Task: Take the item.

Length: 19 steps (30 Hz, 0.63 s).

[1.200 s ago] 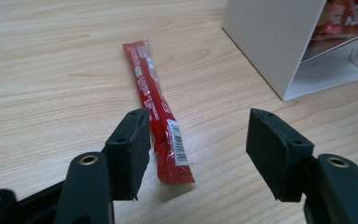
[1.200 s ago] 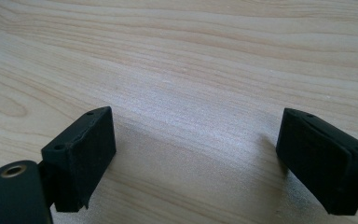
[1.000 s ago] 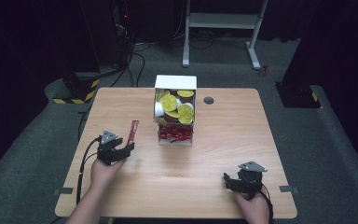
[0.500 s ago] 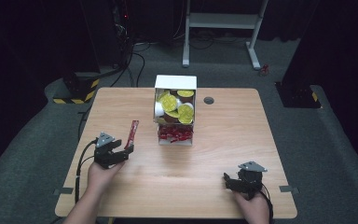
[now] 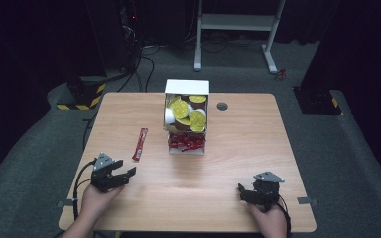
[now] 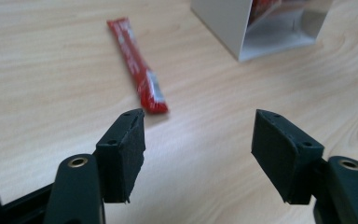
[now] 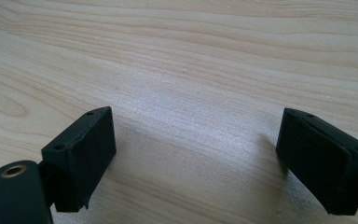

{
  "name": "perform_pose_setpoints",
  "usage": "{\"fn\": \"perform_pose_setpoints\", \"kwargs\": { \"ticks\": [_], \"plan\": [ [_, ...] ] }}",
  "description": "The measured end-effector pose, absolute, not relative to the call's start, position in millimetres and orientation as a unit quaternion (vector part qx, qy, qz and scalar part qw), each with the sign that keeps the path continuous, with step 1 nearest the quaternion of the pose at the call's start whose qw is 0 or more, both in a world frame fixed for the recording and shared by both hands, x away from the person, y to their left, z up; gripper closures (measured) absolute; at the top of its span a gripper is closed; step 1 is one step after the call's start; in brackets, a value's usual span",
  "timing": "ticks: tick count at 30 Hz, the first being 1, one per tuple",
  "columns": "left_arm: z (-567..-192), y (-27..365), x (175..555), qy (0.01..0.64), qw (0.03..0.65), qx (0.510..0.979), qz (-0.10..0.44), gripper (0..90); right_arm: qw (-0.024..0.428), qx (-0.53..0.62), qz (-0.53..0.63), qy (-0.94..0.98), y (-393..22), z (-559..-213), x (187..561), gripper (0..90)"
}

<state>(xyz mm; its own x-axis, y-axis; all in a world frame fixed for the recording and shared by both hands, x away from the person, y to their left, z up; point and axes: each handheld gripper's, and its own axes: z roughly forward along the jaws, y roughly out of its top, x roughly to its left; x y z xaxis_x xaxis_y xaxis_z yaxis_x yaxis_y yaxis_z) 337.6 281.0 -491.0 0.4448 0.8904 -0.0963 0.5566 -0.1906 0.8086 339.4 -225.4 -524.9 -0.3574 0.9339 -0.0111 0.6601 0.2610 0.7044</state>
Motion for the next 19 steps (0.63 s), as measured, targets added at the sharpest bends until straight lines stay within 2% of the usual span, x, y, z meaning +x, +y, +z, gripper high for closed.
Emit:
{"fn": "perform_pose_setpoints", "kwargs": {
  "ticks": [4,8,9,13,19],
  "plan": [
    [-509,284,328,0.482,0.377,0.763,0.208,35.3,0.220,0.522,0.311,0.763,-225,-525,339,11.8],
    [-524,283,321,0.475,0.354,0.779,0.206,30.7,0.221,0.522,0.311,0.763,-225,-525,339,11.8],
    [-529,283,319,0.469,0.350,0.780,0.219,28.1,0.221,0.522,0.311,0.763,-225,-525,339,11.8],
    [-529,283,321,0.481,0.344,0.776,0.219,22.3,0.220,0.523,0.311,0.763,-225,-525,339,11.8],
    [-529,283,321,0.481,0.342,0.776,0.220,21.8,0.220,0.522,0.311,0.763,-225,-525,339,11.5]
  ]
}}
